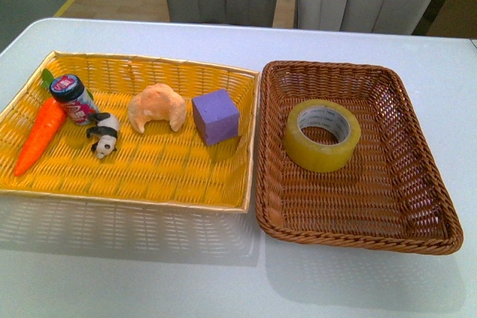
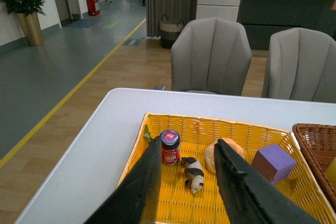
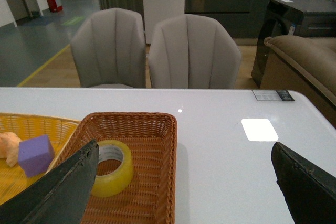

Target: Move tape to another basket

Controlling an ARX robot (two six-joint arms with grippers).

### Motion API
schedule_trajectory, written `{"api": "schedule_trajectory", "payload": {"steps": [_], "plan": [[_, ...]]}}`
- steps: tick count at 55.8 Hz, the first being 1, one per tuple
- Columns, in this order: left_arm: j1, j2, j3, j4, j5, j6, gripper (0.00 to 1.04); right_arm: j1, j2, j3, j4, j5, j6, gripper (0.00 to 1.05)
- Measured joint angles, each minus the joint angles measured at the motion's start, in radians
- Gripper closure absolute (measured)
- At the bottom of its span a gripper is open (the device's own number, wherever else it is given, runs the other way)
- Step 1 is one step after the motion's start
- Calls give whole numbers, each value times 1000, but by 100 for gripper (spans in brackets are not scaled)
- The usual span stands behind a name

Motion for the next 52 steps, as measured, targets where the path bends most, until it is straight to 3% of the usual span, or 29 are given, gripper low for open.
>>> {"api": "schedule_trajectory", "payload": {"steps": [5, 15, 52], "plan": [[0, 0, 0, 0, 0, 0, 38, 0, 0, 0, 0, 0, 0, 9], [0, 0, 0, 0, 0, 1, 7, 0, 0, 0, 0, 0, 0, 9], [0, 0, 0, 0, 0, 2, 9, 0, 0, 0, 0, 0, 0, 9]]}}
